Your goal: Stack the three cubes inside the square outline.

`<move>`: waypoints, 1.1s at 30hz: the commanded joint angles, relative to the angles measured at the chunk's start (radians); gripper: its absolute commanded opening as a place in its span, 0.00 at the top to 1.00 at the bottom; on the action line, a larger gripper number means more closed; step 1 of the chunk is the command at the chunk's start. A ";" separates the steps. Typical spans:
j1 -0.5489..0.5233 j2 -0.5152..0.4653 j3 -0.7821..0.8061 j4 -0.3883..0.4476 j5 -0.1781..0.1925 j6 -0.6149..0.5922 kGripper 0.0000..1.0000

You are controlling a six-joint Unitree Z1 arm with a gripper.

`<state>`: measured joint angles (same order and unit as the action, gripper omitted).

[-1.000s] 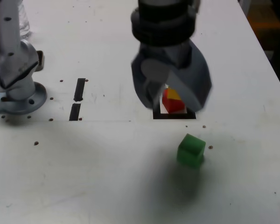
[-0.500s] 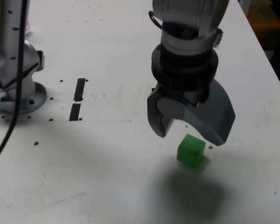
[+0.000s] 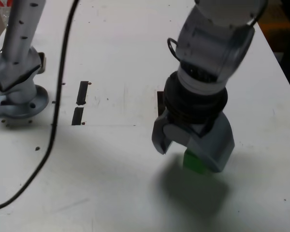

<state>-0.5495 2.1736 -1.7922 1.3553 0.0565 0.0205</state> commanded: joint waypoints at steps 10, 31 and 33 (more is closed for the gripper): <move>0.000 0.065 -0.055 0.002 -0.006 0.069 0.03; 0.030 0.132 -0.093 0.003 -0.054 0.103 0.08; 0.034 0.133 -0.093 0.006 -0.060 0.105 0.12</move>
<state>-0.5192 2.3033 -1.8801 1.3571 0.0005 0.1247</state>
